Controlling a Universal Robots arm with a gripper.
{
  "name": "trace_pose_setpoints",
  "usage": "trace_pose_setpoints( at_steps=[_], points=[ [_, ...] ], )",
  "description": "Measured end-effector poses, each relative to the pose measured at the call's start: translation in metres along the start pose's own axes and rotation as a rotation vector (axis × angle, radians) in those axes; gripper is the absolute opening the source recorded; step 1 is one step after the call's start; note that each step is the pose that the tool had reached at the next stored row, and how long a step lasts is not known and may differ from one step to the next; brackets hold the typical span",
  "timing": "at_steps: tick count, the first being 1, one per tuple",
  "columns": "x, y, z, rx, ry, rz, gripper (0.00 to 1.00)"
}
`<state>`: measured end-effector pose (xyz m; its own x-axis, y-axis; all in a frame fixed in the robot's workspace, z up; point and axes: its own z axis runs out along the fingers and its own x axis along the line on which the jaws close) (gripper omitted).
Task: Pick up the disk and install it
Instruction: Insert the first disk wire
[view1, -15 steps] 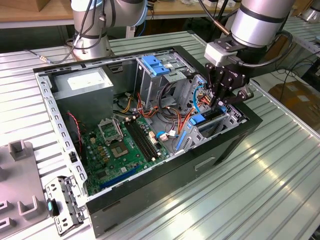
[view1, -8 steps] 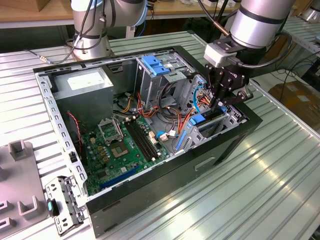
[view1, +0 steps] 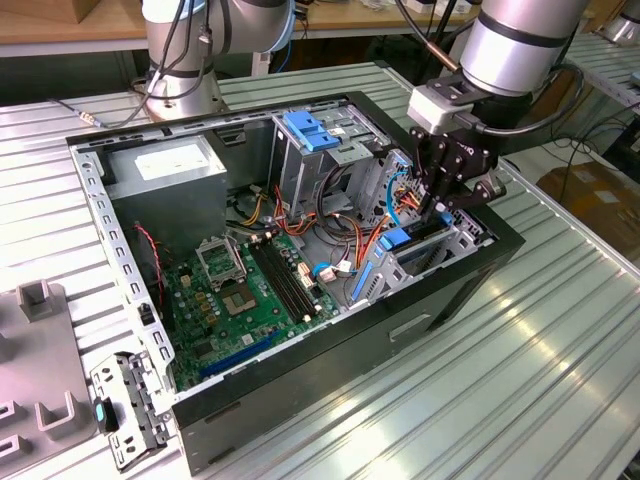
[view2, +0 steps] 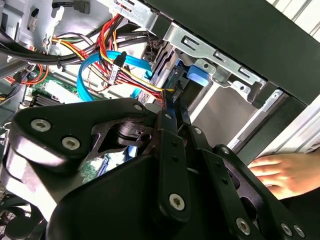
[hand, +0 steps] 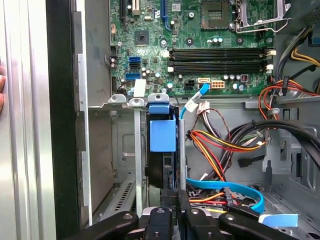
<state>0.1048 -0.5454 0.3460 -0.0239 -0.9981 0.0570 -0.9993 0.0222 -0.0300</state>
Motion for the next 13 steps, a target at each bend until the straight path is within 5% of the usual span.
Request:
trace_pose_setpoints(
  at_steps=[10, 13],
  points=[
    [-0.0003, 0.0002, 0.0061, -0.0004, -0.0002, 0.000, 0.17],
    [0.0000, 0.0000, 0.0007, 0.0011, -0.0017, 0.000, 0.18]
  ],
)
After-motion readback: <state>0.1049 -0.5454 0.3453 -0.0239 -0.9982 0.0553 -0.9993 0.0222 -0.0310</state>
